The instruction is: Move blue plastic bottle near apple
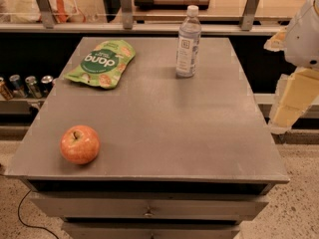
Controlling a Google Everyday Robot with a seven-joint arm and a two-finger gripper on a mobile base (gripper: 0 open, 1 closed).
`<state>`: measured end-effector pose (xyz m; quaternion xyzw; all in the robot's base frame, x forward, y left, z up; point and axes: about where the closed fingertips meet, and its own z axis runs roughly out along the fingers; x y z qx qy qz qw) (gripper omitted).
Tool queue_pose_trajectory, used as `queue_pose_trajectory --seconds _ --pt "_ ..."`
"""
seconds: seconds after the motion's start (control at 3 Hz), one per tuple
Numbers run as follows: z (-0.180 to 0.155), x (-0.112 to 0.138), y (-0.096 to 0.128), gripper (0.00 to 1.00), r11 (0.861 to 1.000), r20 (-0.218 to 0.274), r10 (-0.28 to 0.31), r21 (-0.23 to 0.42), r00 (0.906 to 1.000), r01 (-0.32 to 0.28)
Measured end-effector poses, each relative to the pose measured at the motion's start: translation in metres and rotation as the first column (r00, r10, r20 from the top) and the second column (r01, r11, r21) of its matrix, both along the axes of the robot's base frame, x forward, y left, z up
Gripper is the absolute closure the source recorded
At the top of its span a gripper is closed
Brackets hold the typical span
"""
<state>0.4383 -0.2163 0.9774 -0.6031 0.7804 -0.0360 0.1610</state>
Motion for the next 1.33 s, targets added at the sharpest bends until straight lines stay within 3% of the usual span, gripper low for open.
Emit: queue_pose_trajectory --seconds 0.67,1.0,1.33 --pt "0.001 0.011 0.005 0.0 1.0 0.021 0.013 0.022 0.9997 -0.014" --pt "0.001 0.045 0.013 0.0 0.995 0.066 0.023 0.094 0.9976 -0.029" --pt "-0.002 0.086 0.019 0.0 0.976 0.123 -0.016 0.217 0.9922 -0.011"
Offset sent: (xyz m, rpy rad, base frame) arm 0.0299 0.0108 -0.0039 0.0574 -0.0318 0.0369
